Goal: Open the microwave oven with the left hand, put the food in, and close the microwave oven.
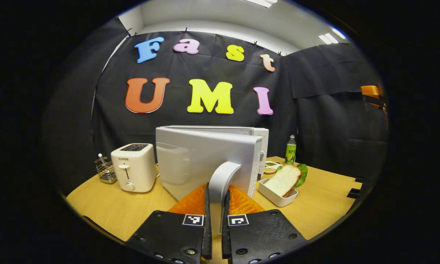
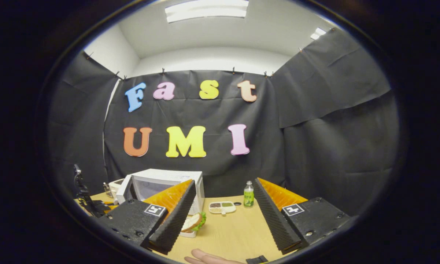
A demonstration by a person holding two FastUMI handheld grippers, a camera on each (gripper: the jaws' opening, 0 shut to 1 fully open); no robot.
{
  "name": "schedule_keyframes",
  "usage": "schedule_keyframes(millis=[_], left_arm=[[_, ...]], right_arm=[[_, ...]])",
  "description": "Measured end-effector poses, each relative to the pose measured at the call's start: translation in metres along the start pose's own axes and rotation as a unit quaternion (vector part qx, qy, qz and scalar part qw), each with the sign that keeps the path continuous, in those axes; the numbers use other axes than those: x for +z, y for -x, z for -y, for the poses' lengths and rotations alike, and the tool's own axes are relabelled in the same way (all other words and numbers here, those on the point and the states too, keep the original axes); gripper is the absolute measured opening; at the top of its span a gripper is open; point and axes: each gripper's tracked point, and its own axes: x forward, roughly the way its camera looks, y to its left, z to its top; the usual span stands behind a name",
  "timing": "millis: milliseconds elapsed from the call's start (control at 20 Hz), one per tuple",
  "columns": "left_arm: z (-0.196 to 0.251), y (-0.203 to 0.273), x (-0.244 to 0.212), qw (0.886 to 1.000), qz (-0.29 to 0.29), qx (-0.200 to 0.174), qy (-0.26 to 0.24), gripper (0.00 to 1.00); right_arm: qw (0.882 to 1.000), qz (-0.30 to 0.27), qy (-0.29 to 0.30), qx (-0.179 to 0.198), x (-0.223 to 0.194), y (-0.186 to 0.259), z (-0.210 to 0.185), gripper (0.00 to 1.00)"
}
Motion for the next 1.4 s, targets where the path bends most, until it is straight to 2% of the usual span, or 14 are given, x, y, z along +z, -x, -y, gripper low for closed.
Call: schedule_keyframes(millis=[300, 350, 400, 550, 750, 850, 900, 1000, 1050, 1100, 1150, 1200, 1250, 1400], left_arm=[[-0.059, 0.036, -0.002, 0.999, -0.005, 0.040, 0.002, 0.09], [-0.069, 0.041, -0.002, 0.999, -0.006, 0.047, 0.004, 0.10], [-0.080, 0.045, -0.003, 0.999, -0.008, 0.054, 0.006, 0.09], [-0.109, 0.061, -0.005, 0.997, -0.015, 0.071, 0.014, 0.11], [-0.153, 0.096, -0.002, 0.993, -0.017, 0.117, 0.027, 0.22], [-0.168, 0.114, -0.002, 0.989, -0.025, 0.140, 0.030, 0.39], [-0.169, 0.121, 0.001, 0.988, -0.028, 0.149, 0.029, 0.73], [-0.178, 0.131, 0.008, 0.983, -0.025, 0.181, 0.022, 0.94], [-0.180, 0.135, 0.012, 0.981, -0.026, 0.192, 0.016, 0.95], [-0.179, 0.139, 0.017, 0.979, -0.026, 0.202, 0.012, 0.84], [-0.176, 0.142, 0.022, 0.978, -0.026, 0.208, 0.013, 0.95], [-0.173, 0.144, 0.028, 0.977, -0.025, 0.213, 0.018, 0.84], [-0.169, 0.147, 0.035, 0.975, -0.025, 0.219, 0.021, 0.95], [-0.155, 0.148, 0.051, 0.974, -0.020, 0.225, 0.028, 0.95]], right_arm=[[1.000, -0.002, 0.013, 0.020, -0.003, -0.004, -0.038, 0.93], [1.000, -0.003, 0.013, 0.022, -0.004, -0.005, -0.044, 1.00], [1.000, -0.007, 0.013, 0.026, -0.008, -0.006, -0.051, 0.93], [0.999, -0.018, 0.008, 0.036, -0.014, -0.008, -0.066, 0.93], [0.999, -0.032, 0.014, 0.036, -0.024, -0.015, -0.073, 0.93], [0.998, -0.039, 0.017, 0.035, -0.029, -0.020, -0.074, 0.93], [0.998, -0.043, 0.017, 0.034, -0.032, -0.023, -0.073, 0.93], [0.998, -0.051, 0.017, 0.032, -0.035, -0.028, -0.072, 0.93], [0.997, -0.057, 0.016, 0.039, -0.037, -0.032, -0.074, 0.93], [0.997, -0.066, 0.018, 0.047, -0.041, -0.035, -0.077, 0.93], [0.996, -0.075, 0.022, 0.053, -0.044, -0.040, -0.076, 0.93], [0.995, -0.082, 0.029, 0.056, -0.045, -0.045, -0.073, 0.93], [0.994, -0.088, 0.036, 0.054, -0.047, -0.052, -0.068, 0.93], [0.989, -0.126, 0.048, 0.063, -0.062, -0.075, -0.054, 1.00]])
